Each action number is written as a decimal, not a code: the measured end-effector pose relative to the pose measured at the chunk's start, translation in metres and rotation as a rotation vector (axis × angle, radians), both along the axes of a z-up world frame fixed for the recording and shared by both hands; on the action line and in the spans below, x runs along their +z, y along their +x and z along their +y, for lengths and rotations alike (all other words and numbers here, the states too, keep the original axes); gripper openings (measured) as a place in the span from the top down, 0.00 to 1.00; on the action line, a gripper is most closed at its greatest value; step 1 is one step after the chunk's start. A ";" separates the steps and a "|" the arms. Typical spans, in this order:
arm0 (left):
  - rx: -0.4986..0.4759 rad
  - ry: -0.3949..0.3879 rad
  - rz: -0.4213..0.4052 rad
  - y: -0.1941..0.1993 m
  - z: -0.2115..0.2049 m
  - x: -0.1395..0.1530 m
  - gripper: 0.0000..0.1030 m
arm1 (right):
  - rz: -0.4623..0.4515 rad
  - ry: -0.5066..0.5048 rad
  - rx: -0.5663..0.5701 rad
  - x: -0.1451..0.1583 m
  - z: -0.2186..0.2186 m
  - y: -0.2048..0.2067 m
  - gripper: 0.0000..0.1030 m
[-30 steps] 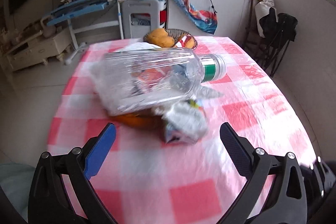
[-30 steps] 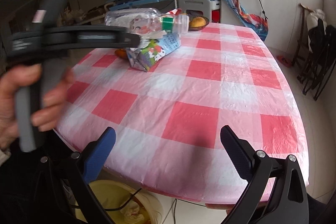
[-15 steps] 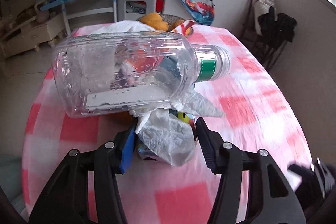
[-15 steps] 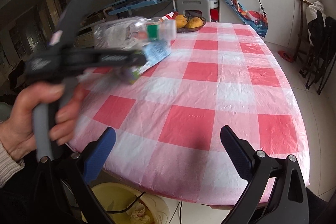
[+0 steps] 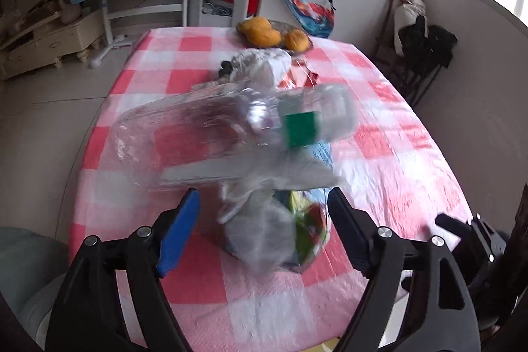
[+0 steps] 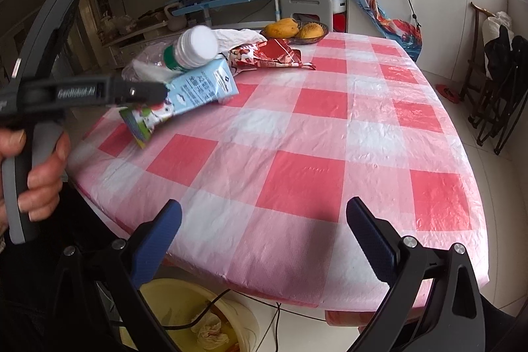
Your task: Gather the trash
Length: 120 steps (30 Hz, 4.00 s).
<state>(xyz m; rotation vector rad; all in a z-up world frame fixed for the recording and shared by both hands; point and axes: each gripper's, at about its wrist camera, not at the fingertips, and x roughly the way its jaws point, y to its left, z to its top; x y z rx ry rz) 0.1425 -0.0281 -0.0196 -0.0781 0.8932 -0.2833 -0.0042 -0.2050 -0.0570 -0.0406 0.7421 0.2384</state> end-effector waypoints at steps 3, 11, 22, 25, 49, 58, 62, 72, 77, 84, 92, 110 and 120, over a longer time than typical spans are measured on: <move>-0.010 -0.030 0.023 0.003 0.004 -0.001 0.52 | 0.000 -0.001 -0.002 0.000 0.000 0.000 0.07; -0.025 -0.118 0.023 -0.007 0.019 -0.003 0.91 | -0.006 -0.008 0.010 0.001 0.002 0.000 0.07; 0.031 -0.150 0.065 -0.033 0.052 -0.022 0.63 | -0.002 -0.012 0.018 0.000 0.005 -0.001 0.07; 0.092 -0.102 0.033 -0.030 0.051 -0.021 0.32 | 0.000 -0.011 0.020 0.000 0.006 -0.001 0.07; 0.101 -0.350 -0.032 -0.017 0.086 -0.017 0.94 | 0.003 -0.037 0.084 0.013 0.113 0.066 0.07; 0.109 -0.180 0.027 -0.016 0.073 -0.031 0.93 | 0.063 -0.041 0.056 0.000 0.096 0.075 0.26; 0.135 -0.192 0.068 -0.014 0.080 -0.037 0.78 | 0.082 -0.059 0.064 0.005 0.068 0.065 0.42; 0.135 0.020 -0.104 -0.031 0.058 -0.015 0.35 | 0.024 -0.023 0.053 0.013 0.031 0.050 0.19; 0.042 0.193 -0.065 -0.024 0.024 -0.032 0.35 | 0.039 -0.075 0.078 0.002 0.040 0.063 0.28; 0.068 0.212 -0.031 -0.015 0.026 -0.038 0.53 | 0.073 0.041 0.091 0.003 0.018 0.061 0.45; 0.040 -0.097 0.034 -0.021 0.054 -0.031 0.90 | 0.088 0.363 0.073 0.025 -0.022 0.054 0.55; 0.052 -0.473 0.006 -0.050 0.094 -0.014 0.91 | 0.101 0.402 0.503 0.056 0.008 -0.008 0.55; 0.071 -0.414 0.013 -0.084 0.093 -0.012 0.91 | 0.419 0.211 0.825 0.014 0.060 -0.044 0.55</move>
